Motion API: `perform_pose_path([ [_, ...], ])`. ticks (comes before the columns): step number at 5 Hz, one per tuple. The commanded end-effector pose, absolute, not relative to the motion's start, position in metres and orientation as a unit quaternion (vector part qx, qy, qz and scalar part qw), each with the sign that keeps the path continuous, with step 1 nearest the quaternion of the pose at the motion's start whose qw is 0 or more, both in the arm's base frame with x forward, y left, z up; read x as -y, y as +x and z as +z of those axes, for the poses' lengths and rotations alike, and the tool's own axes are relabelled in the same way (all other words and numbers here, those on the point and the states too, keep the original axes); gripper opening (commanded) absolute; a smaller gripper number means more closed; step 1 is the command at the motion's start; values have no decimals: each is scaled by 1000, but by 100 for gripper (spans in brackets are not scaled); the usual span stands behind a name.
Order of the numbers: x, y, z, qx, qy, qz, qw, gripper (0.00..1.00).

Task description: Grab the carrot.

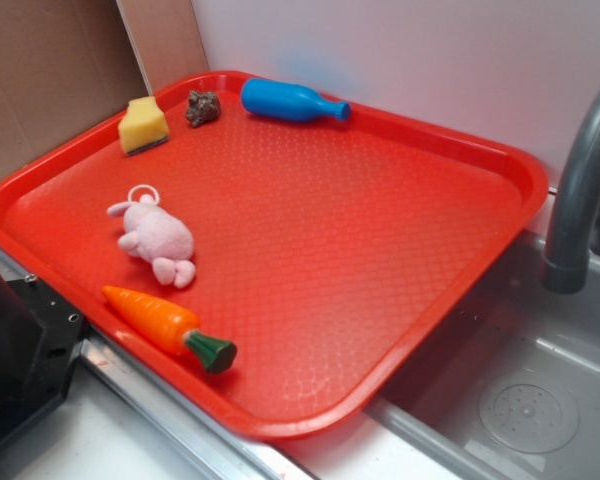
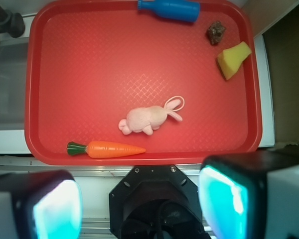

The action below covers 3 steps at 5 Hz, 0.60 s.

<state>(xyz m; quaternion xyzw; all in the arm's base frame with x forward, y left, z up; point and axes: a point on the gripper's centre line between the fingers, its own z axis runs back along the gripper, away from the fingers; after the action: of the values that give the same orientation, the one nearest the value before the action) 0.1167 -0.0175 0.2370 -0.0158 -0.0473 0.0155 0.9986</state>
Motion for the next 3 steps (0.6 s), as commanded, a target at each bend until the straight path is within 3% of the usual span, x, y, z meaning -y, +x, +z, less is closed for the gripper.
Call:
perform_pose_path([
  [1, 17, 117, 237, 47, -16, 15, 999, 100],
  [2, 48, 126, 187, 23, -8, -110, 994, 100],
  [3, 48, 126, 187, 23, -8, -110, 994, 100],
])
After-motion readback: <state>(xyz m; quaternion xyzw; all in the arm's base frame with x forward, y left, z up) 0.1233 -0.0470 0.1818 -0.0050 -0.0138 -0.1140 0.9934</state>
